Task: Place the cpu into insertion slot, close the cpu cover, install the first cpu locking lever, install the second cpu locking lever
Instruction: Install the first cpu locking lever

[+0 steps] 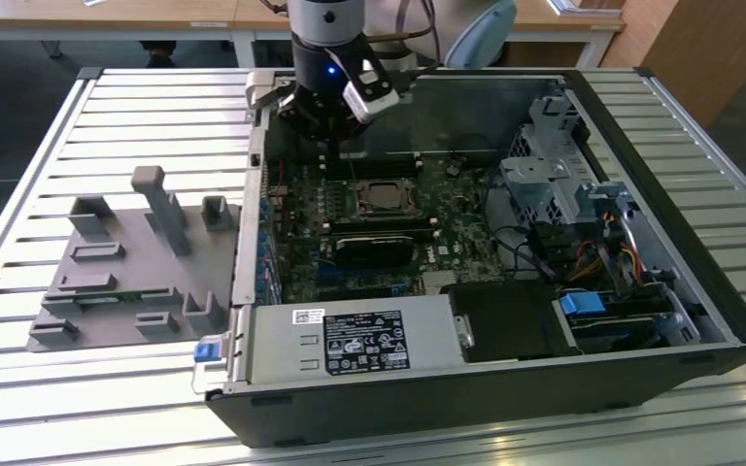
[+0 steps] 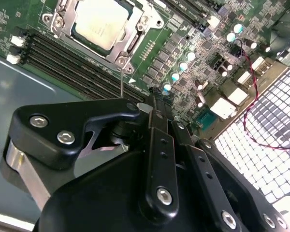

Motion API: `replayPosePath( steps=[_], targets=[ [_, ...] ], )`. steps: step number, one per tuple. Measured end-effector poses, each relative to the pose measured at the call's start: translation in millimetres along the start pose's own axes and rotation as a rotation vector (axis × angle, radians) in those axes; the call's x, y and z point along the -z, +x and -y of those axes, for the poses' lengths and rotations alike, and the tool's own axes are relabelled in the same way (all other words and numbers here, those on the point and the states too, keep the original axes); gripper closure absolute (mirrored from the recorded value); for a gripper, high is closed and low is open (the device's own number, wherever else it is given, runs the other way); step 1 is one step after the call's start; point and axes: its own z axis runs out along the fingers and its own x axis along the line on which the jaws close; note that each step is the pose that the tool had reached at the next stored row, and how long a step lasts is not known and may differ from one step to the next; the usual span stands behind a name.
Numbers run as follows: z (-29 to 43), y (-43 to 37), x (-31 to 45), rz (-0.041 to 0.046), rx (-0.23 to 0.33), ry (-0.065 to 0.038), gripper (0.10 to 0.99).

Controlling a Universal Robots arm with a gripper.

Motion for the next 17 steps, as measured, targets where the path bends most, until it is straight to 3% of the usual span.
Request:
replayPosePath(
  steps=[17],
  targets=[
    [-2.9, -2.3, -0.8, 0.0007, -0.013, -0.002, 0.980]
  ],
)
